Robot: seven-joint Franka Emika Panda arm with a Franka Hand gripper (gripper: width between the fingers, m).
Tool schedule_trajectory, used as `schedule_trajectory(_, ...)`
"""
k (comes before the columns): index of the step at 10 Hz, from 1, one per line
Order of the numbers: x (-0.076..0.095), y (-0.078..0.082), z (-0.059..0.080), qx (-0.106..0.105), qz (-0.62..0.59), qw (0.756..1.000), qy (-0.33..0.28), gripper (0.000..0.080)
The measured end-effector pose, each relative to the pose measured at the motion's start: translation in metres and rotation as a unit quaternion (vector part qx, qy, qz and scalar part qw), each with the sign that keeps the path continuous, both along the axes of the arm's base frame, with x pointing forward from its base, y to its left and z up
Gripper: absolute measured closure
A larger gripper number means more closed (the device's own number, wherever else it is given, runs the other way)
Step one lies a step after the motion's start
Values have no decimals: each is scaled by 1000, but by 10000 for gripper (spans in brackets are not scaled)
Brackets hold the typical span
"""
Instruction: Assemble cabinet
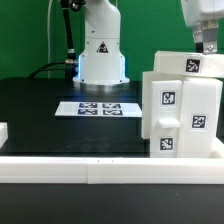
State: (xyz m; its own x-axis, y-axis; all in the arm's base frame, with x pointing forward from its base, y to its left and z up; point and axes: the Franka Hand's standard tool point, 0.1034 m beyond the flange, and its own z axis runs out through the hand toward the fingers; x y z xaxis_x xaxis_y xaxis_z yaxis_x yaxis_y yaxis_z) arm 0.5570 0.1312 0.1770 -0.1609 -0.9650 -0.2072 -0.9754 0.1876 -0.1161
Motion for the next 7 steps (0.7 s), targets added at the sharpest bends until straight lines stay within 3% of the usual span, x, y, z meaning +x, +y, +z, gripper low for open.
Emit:
schedule_trajectory(3,-3,1,-5,-13,48,999,-1,2)
schedule_trajectory(4,-5,4,-12,-43,150,988,2,2)
schedule_trajectory(5,-3,5,-10,-53,224,973,-1,2)
schedule_trajectory(7,-1,7,-6,-70,399,914,-10,2)
